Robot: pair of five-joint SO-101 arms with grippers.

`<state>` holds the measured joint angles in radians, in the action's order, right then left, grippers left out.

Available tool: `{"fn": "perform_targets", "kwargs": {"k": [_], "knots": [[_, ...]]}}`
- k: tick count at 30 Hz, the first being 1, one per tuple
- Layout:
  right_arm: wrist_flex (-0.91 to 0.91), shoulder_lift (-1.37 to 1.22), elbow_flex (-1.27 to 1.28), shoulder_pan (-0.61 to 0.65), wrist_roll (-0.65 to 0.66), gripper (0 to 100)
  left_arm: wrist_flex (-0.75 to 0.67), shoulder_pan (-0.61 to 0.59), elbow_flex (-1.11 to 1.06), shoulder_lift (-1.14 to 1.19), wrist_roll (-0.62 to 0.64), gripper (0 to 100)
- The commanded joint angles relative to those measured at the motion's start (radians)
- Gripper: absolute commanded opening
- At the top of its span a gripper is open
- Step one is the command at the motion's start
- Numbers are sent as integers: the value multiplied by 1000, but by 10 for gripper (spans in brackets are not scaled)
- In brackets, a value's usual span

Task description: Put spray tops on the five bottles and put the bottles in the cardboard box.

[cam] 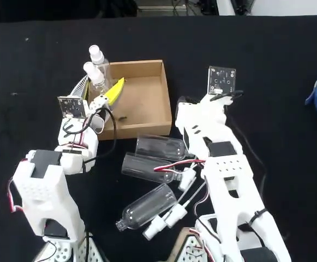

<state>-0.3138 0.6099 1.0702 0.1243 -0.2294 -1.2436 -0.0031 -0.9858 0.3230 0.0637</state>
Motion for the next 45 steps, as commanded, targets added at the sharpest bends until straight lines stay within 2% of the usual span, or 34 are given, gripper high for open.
{"fn": "perform_targets", "kwargs": {"k": [1,5,11,17,24,33,40,42,45], "knots": [[29,19,-16,-17,-2,15,58,-12,-41,-166,-2,220],[29,19,-16,-17,-2,15,269,-15,-56,-267,0,220],[29,19,-16,-17,-2,15,377,-5,-76,-396,-3,220],[29,19,-15,-17,-2,15,647,-19,-70,-499,-3,220],[29,18,-15,-17,-2,15,882,-28,-79,-674,0,220],[29,16,-15,-17,-2,15,1386,-24,-5,-855,0,220],[29,16,-15,-17,-2,15,1679,-19,137,-861,3,218],[29,16,-15,-17,-2,15,1740,-18,183,-853,21,178],[29,16,-15,-17,-2,15,1797,-16,217,-853,89,25]]}}
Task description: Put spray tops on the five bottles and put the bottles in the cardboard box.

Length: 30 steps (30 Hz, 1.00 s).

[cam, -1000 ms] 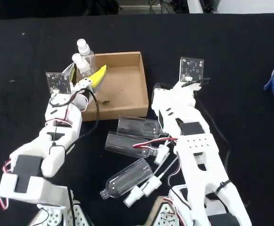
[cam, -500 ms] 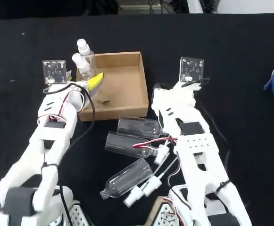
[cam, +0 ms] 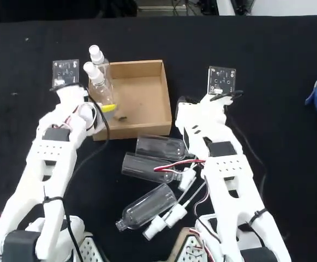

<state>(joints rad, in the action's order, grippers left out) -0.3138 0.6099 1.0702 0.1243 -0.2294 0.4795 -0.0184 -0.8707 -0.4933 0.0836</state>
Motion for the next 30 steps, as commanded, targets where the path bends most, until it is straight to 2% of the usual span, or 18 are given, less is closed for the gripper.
{"fn": "perform_targets", "kwargs": {"k": [1,3,6,13,21,30], "knots": [[29,16,-15,-17,-2,15,80,-1,104,-37,83,28],[29,18,-15,-17,-2,15,83,-1,96,-37,92,66],[29,19,-16,-17,-2,15,84,15,93,-35,94,27],[29,19,-16,-17,-2,15,78,50,93,-15,92,30],[29,18,-15,-17,-3,15,15,58,194,196,94,29],[29,21,-16,-17,-3,15,12,50,219,213,91,29]]}}
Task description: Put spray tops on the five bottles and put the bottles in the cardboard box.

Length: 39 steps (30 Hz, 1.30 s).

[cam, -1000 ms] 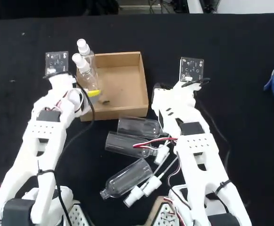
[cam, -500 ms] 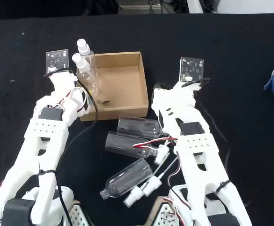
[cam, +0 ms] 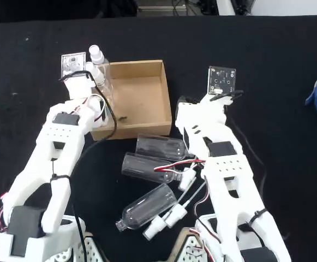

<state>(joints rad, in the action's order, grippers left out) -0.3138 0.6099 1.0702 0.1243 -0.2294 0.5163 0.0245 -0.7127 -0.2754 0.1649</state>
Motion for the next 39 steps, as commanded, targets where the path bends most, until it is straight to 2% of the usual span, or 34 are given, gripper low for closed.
{"fn": "perform_targets", "kwargs": {"k": [1,5,11,17,25,39], "knots": [[29,21,-16,-17,-3,15,-25,7,61,-5,9,29],[29,19,-16,-17,-3,15,-26,7,67,-5,9,29],[29,19,-15,-17,-5,15,-130,13,25,-5,5,29],[29,19,-15,-17,-5,15,-137,12,18,-2,5,29],[29,19,-15,-17,-5,15,-158,10,54,115,9,29],[29,21,-15,-17,-5,15,-203,-21,77,127,11,29]]}}
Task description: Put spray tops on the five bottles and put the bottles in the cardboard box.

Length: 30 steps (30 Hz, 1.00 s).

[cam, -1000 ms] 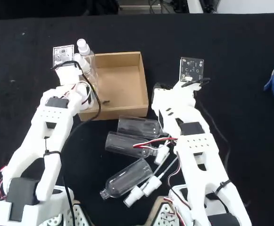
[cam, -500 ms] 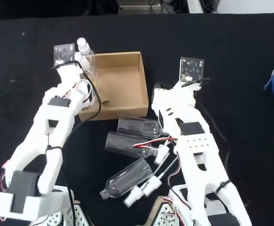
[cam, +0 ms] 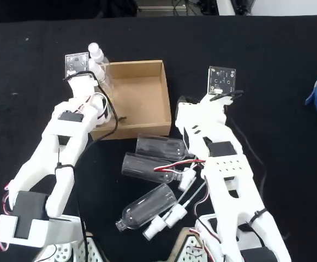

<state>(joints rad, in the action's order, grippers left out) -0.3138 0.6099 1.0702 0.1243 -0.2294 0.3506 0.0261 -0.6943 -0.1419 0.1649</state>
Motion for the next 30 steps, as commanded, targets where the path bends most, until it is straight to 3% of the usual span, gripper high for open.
{"fn": "perform_targets", "kwargs": {"k": [1,17,30], "knots": [[29,21,-15,-17,-6,15,-37,-21,64,-6,11,29],[29,19,-15,-17,-5,15,-23,-24,44,-52,11,29],[29,21,-13,-17,-5,15,356,-25,27,-345,2,34]]}}
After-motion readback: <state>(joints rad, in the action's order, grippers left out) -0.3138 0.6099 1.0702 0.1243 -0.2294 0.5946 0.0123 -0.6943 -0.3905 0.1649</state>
